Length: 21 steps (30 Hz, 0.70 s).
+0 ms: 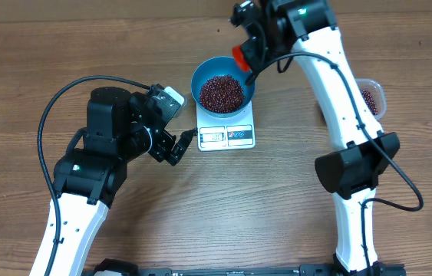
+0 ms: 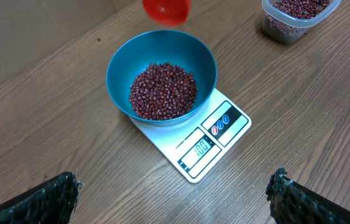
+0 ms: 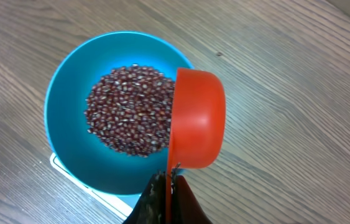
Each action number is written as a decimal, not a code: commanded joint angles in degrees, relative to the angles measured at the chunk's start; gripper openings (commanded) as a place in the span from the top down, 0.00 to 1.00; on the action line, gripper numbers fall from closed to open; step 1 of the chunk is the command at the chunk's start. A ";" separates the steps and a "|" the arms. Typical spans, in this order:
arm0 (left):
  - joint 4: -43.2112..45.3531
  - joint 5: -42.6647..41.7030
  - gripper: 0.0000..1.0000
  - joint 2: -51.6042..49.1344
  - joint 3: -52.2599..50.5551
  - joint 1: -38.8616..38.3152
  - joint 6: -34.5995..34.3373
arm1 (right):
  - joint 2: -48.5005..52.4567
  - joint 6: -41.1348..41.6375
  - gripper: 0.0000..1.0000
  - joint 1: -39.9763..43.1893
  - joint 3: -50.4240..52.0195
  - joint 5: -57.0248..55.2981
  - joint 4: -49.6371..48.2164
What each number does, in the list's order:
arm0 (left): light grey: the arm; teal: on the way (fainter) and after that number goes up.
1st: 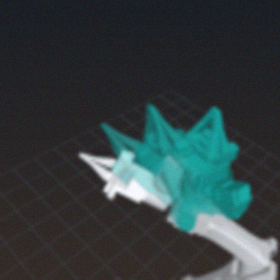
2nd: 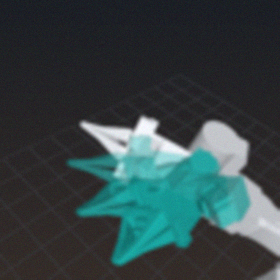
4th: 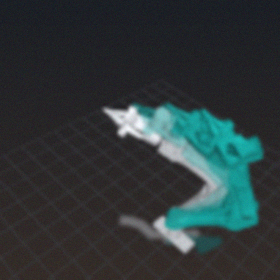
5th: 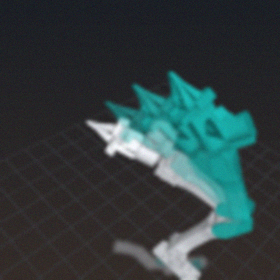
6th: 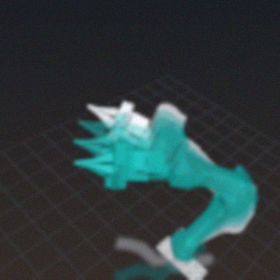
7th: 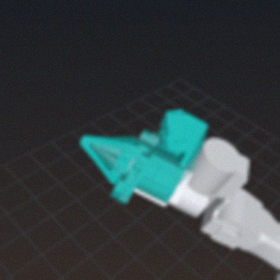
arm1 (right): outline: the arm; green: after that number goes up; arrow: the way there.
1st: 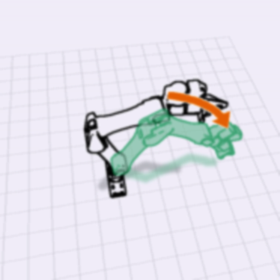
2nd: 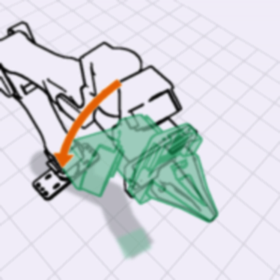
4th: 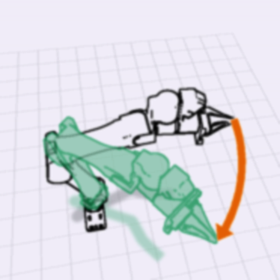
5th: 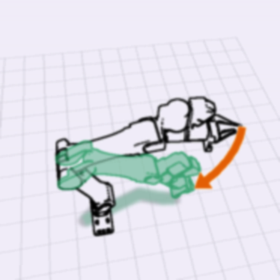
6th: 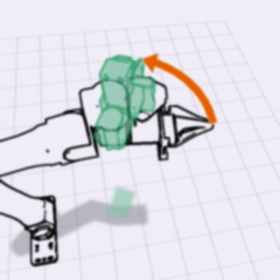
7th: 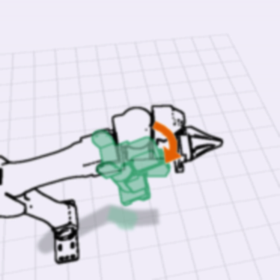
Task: Scoop item into bowl and weigh 150g on scale
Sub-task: 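Return the empty scoop with the right gripper to the bean tub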
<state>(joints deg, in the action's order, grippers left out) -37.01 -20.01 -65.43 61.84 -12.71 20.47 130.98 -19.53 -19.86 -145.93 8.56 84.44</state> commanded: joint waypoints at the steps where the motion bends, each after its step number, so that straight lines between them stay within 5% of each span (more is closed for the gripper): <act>1: 0.15 -0.79 0.00 -0.15 -0.09 0.31 -0.81 | -3.37 0.37 0.96 1.20 -1.92 2.05 -0.39; 13: 0.13 -0.79 0.00 -0.15 -0.09 0.31 -0.81 | -9.03 4.79 0.96 17.18 -1.92 8.39 -0.85; 21: 0.13 -0.79 0.00 -0.15 -0.09 0.31 -0.81 | -8.85 4.94 0.97 35.19 -1.36 9.29 9.88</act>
<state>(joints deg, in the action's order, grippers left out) -37.01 -19.99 -65.43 61.84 -12.71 20.47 123.81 -14.96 12.12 -146.36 16.91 93.21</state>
